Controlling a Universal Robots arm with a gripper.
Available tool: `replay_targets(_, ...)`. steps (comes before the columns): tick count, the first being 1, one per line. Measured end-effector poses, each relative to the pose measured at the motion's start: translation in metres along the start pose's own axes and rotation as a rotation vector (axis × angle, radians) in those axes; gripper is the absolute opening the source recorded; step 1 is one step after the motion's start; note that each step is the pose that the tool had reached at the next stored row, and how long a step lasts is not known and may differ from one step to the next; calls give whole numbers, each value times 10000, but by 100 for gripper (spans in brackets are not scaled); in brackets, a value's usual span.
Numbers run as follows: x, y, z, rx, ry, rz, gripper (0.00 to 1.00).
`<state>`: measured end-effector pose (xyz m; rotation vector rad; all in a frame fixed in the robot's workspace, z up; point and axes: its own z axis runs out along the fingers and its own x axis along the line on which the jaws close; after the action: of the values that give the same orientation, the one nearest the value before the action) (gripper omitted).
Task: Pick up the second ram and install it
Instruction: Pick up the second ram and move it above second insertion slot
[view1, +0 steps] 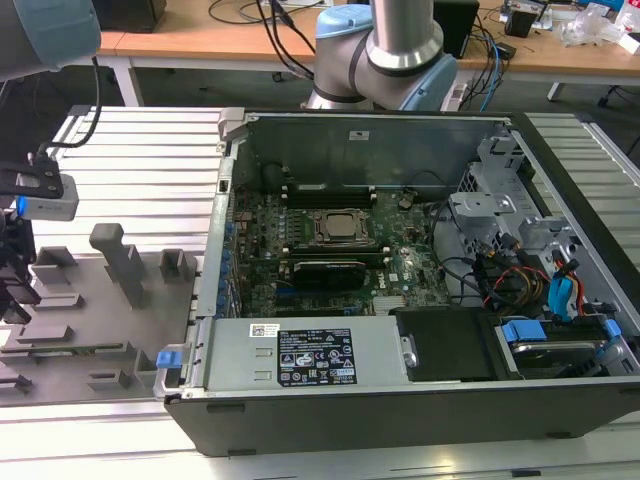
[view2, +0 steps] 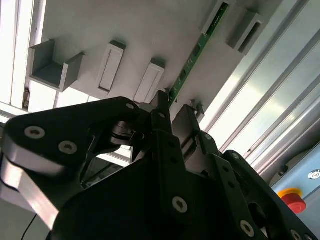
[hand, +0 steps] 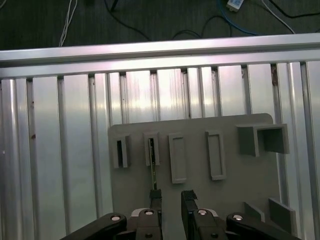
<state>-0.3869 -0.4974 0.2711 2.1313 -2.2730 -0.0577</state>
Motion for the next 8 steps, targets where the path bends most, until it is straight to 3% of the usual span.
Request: replay_targets(8, -3, -52, 92, 3, 34, -3, 30)
